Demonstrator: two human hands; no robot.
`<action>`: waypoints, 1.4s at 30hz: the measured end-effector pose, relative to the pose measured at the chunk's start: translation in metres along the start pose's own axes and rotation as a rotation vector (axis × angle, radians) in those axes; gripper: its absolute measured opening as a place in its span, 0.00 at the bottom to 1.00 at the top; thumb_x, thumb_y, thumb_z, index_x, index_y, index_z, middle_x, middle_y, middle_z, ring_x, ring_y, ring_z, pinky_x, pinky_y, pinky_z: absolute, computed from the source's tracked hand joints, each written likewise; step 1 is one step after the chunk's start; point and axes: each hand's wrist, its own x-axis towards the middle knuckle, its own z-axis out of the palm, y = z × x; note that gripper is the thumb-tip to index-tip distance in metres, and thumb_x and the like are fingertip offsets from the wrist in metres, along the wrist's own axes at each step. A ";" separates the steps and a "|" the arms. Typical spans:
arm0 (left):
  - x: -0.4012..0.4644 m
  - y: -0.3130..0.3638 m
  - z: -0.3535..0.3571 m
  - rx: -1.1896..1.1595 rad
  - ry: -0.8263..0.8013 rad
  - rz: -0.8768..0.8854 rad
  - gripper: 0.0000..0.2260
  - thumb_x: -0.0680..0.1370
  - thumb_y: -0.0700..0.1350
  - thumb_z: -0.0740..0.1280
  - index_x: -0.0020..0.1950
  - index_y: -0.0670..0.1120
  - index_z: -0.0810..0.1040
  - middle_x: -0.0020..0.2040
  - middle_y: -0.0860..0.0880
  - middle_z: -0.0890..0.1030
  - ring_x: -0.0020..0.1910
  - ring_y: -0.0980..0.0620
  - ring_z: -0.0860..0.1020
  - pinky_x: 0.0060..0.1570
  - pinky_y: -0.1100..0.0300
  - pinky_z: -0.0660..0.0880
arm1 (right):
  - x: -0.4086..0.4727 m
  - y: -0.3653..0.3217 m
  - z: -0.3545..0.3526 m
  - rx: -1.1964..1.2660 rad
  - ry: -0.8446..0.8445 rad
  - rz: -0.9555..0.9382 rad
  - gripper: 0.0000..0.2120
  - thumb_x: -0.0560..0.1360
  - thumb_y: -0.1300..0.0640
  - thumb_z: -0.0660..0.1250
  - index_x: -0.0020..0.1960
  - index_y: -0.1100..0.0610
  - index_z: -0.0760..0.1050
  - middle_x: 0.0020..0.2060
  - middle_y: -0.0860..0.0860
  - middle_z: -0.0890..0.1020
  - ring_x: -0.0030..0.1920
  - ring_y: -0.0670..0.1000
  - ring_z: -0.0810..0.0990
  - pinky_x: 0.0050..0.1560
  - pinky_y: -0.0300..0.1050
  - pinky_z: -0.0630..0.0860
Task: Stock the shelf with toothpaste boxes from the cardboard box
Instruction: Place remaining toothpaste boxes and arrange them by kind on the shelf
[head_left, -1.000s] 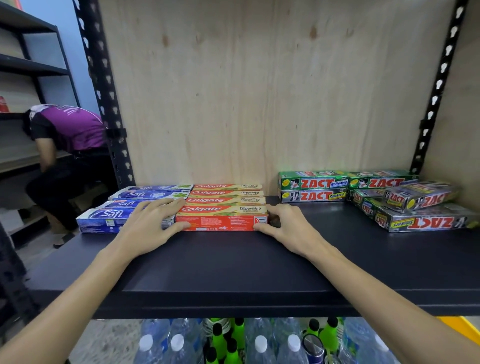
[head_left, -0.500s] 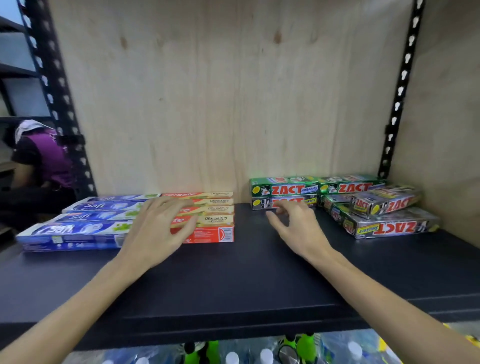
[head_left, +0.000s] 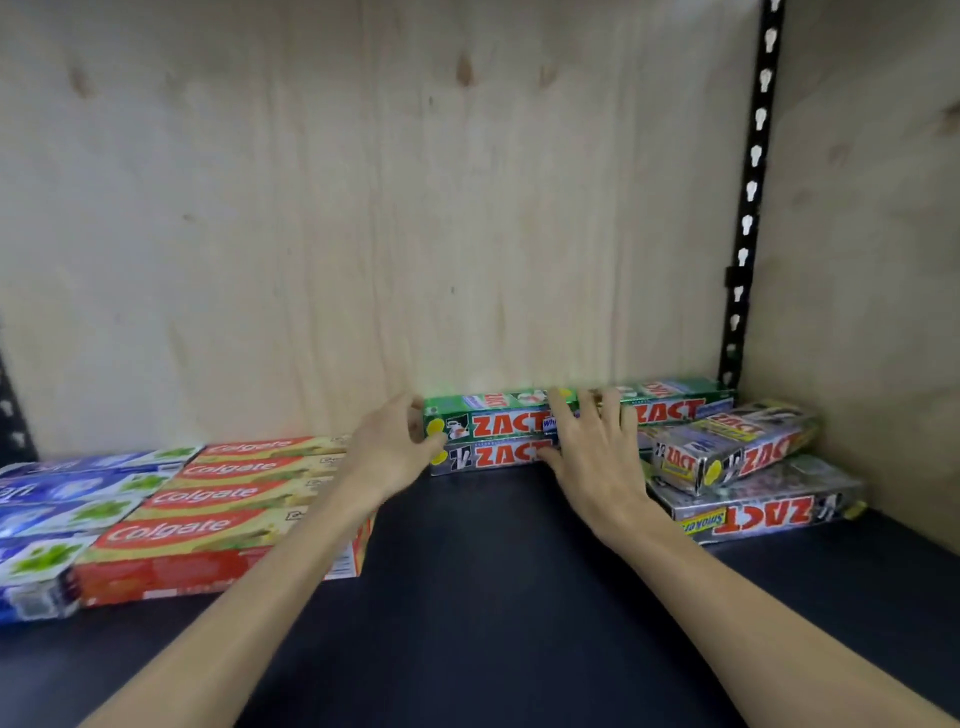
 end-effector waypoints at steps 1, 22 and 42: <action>0.001 0.001 0.004 -0.002 -0.012 0.005 0.18 0.76 0.49 0.73 0.64 0.48 0.75 0.61 0.49 0.84 0.56 0.49 0.82 0.60 0.50 0.77 | 0.003 0.002 0.003 -0.035 0.011 -0.015 0.31 0.74 0.50 0.75 0.73 0.54 0.69 0.63 0.57 0.78 0.66 0.61 0.68 0.62 0.55 0.62; -0.120 0.000 -0.064 0.090 0.015 0.239 0.22 0.69 0.67 0.72 0.54 0.54 0.80 0.50 0.59 0.75 0.52 0.56 0.73 0.55 0.54 0.72 | -0.100 0.024 -0.084 -0.025 0.201 -0.340 0.22 0.67 0.41 0.78 0.54 0.53 0.82 0.47 0.49 0.86 0.55 0.59 0.77 0.54 0.56 0.64; -0.244 -0.107 -0.195 -0.042 -0.193 0.136 0.26 0.68 0.67 0.73 0.63 0.61 0.77 0.52 0.56 0.81 0.46 0.59 0.77 0.43 0.70 0.70 | -0.160 -0.087 -0.133 0.846 -0.410 -0.193 0.34 0.63 0.28 0.76 0.64 0.41 0.79 0.55 0.41 0.82 0.60 0.38 0.80 0.68 0.47 0.74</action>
